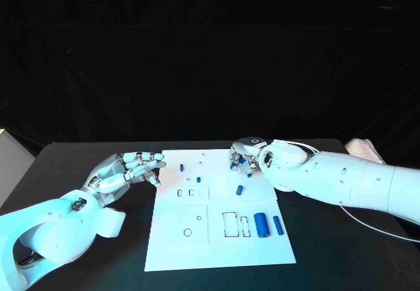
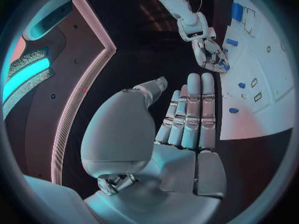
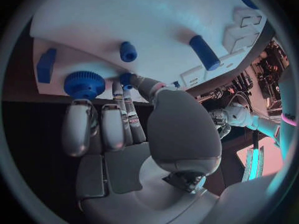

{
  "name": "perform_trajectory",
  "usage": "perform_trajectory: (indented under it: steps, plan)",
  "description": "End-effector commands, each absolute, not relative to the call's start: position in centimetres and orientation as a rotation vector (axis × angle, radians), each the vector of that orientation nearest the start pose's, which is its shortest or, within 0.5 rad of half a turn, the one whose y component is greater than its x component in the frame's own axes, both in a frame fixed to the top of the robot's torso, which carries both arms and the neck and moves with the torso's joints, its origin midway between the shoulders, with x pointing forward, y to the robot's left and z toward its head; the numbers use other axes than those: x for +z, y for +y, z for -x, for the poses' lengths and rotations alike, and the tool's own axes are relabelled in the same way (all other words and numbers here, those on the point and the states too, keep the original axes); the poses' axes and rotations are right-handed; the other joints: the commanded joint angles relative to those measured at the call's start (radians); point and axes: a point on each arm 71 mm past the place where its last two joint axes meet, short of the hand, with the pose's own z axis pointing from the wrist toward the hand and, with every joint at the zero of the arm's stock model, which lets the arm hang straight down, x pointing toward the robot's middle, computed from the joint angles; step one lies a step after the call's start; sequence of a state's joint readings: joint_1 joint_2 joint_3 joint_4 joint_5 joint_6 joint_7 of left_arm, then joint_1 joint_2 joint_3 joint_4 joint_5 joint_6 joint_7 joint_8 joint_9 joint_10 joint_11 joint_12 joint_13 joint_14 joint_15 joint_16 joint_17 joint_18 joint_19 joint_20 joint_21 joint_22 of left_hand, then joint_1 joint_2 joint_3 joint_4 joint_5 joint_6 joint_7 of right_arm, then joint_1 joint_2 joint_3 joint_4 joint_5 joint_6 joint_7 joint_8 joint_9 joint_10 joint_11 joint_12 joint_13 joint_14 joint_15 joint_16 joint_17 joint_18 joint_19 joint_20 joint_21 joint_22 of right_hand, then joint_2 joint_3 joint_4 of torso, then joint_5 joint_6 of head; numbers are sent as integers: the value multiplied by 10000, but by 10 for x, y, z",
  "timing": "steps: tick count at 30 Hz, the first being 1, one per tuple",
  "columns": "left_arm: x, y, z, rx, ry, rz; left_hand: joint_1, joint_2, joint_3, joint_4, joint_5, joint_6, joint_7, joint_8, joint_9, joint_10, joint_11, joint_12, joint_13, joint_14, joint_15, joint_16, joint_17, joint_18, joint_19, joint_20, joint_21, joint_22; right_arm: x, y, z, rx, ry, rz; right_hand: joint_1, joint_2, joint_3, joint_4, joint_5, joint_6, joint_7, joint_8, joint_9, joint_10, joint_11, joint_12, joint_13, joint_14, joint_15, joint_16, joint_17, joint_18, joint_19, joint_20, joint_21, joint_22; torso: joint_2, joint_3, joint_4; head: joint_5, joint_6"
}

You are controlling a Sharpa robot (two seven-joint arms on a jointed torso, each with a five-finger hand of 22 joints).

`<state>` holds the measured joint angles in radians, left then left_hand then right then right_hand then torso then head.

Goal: Assemble the parts on the task board

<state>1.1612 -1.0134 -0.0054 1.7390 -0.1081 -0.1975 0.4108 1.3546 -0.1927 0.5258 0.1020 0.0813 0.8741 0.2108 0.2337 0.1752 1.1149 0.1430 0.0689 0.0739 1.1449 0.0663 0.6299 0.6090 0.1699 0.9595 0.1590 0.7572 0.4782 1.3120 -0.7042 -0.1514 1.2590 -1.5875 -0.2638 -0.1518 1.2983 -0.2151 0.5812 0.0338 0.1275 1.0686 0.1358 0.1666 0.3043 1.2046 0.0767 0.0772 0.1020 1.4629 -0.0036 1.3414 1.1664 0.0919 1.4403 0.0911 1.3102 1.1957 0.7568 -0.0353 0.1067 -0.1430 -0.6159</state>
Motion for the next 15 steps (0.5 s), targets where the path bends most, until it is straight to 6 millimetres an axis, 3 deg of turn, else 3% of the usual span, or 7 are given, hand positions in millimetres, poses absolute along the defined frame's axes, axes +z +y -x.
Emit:
perform_trajectory:
  steps: [1, 8, 15]
  plan:
    - [-159, 218, -440, -17224, 14879, 9625, -83, 16, 10, 48, -50, -53, 18, -66, 15, -50, 4, -12, 13, -102, 0, 47, 12, 96, -86, -5, 55, 15, -182, -209, -539, 3688, 16533, 3061, 81, 178, 118, 2, -30, 166, -42, 130, 104, 262, -72, 74, 75, 404, -84, 76, 32, -237, 131, -15, 203, 283, 19, -3, 2, -5, -8]
    - [-160, 219, -441, -17196, 14901, 9641, -70, 33, 20, 41, -46, -55, 17, -68, 18, -57, 5, -10, 15, -115, 0, 59, 18, 98, -103, -3, 74, 30, -180, -209, -538, 3719, 16200, 2917, 311, 513, 275, -142, -170, 484, -231, 509, 503, 786, -273, 150, 312, 415, -253, 208, 98, -408, 407, -163, 882, 1236, 39, -11, 27, -16, 5]
    - [-160, 220, -441, -17173, 14907, 9652, -54, 42, 29, 28, -44, -55, 17, -69, 21, -62, 4, -7, 16, -127, -1, 69, 22, 101, -117, -1, 92, 44, -173, -206, -535, 3880, 15409, 2590, 361, 547, 274, -249, -204, 493, -248, 650, 701, 899, -313, 129, 407, 409, -284, 234, 86, -465, 494, -198, 1103, 1551, 48, -20, 28, 2, 46]
